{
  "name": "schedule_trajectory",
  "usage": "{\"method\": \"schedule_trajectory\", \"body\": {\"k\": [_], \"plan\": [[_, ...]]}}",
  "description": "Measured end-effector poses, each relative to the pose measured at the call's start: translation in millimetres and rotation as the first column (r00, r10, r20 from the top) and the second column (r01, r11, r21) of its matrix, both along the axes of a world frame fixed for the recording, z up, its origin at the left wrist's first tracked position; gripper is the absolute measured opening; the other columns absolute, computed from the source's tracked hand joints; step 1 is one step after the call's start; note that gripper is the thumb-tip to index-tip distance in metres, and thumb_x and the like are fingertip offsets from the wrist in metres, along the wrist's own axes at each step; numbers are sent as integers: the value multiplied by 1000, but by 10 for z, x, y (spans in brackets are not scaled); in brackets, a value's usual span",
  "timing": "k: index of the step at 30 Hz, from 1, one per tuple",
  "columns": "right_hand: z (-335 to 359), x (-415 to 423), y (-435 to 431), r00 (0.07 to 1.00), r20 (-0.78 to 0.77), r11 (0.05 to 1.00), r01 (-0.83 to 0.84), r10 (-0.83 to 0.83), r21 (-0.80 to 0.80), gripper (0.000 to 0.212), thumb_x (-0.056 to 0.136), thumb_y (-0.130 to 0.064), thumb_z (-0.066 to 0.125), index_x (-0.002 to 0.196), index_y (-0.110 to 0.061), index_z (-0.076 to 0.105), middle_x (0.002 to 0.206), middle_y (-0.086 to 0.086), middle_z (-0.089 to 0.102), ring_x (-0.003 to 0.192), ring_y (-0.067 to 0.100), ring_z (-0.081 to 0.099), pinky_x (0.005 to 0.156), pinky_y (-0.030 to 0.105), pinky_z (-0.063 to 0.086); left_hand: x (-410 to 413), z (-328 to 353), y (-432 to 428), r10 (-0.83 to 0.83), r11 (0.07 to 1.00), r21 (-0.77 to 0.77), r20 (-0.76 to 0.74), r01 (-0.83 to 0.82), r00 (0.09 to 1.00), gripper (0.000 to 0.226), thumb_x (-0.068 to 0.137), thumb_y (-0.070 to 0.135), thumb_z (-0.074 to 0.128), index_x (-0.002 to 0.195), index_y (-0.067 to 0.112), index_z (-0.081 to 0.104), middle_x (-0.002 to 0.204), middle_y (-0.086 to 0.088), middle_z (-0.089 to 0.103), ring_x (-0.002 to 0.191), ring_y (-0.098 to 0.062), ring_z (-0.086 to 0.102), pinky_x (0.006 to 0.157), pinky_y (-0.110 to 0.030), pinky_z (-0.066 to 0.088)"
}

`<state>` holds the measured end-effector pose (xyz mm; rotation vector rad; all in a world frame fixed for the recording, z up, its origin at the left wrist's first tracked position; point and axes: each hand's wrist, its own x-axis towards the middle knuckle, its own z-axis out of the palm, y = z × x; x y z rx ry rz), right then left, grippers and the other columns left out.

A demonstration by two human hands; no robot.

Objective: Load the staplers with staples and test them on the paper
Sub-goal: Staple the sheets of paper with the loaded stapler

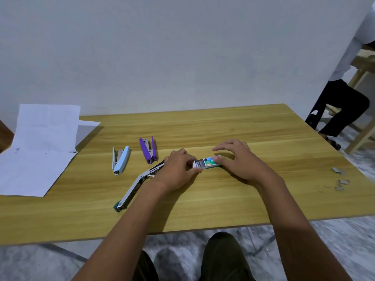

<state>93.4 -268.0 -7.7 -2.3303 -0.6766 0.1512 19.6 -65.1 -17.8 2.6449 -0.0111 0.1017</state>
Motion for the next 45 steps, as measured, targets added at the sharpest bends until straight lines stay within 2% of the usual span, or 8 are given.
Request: {"method": "schedule_trajectory", "body": {"k": [9, 17, 21, 27, 32, 35, 40, 45], "plan": [[180, -126, 468, 988, 90, 967, -104, 127, -231, 12, 86, -41, 70, 93, -33, 76, 125, -10, 56, 126, 11, 37, 104, 39, 40, -28, 27, 31, -9, 1000, -24, -3, 9, 1000, 31, 92, 40, 63, 119, 25, 67, 102, 1, 55, 108, -20, 47, 90, -34, 33], [201, -113, 616, 999, 14, 968, -29, 34, -251, 9, 76, -41, 76, 69, -41, 71, 120, 1, 60, 117, 17, 49, 89, 40, 52, -23, 18, 67, 18, 997, -80, 19, -16, 1000, 30, 90, 35, 68, 119, 23, 69, 94, 7, 52, 104, -19, 49, 87, -32, 33], [219, -110, 640, 999, -48, 974, 3, -14, -227, 6, 80, -36, 73, 76, -33, 76, 124, 4, 56, 105, 14, 54, 76, 33, 50, -14, 21, 63, 35, 995, -91, 20, -33, 999, 30, 91, 34, 67, 119, 23, 70, 96, 6, 53, 102, -15, 46, 92, -35, 36], [182, -104, 676, 995, -91, 984, 17, -34, -177, 18, 79, -30, 72, 62, -30, 69, 117, 2, 64, 106, 14, 57, 82, 37, 54, -21, -10, 71, 50, 991, -122, 30, -46, 998, 27, 89, 36, 69, 114, 25, 72, 97, 6, 56, 102, -19, 51, 88, -36, 38], [181, -178, 624, 996, -6, 996, 93, -93, -15, 18, 79, -24, 68, 62, -30, 67, 99, -8, 69, 89, 13, 65, 78, 38, 57, -12, -5, 47, 81, 990, -121, 43, -75, 996, 29, 89, 36, 69, 115, 24, 71, 97, 5, 57, 99, -17, 51, 83, -31, 30], [170, -215, 564, 984, -15, 968, 177, -177, 178, 11, 82, -23, 69, 71, -27, 68, 83, -10, 71, 77, 9, 67, 66, 22, 54, -11, -11, 46, 85, 990, -116, 43, -80, 995, 37, 89, 39, 68, 122, 23, 67, 106, 4, 61, 105, -19, 52, 85, -31, 30], [151, -252, 502, 953, -250, 799, 281, -169, 532, 6, 79, -13, 71, 81, -10, 66, 76, 6, 76, 71, 21, 75, 71, 46, 62, -135, 89, 134, 91, 981, -190, 286, -37, 954, 39, 87, 41, 69, 123, 27, 65, 100, 7, 62, 93, -5, 51, 93, -35, 34], [233, -289, 589, 923, -368, 686, 338, -109, 644, 7, 85, -1, 65, 78, -3, 63, 77, 10, 75, 62, 18, 68, 63, 31, 57, -276, 266, 529, 262, 965, -106, 285, -242, 922, 26, 89, 39, 67, 108, 22, 72, 89, 4, 62, 82, -6, 56, 79, -33, 45]]}}
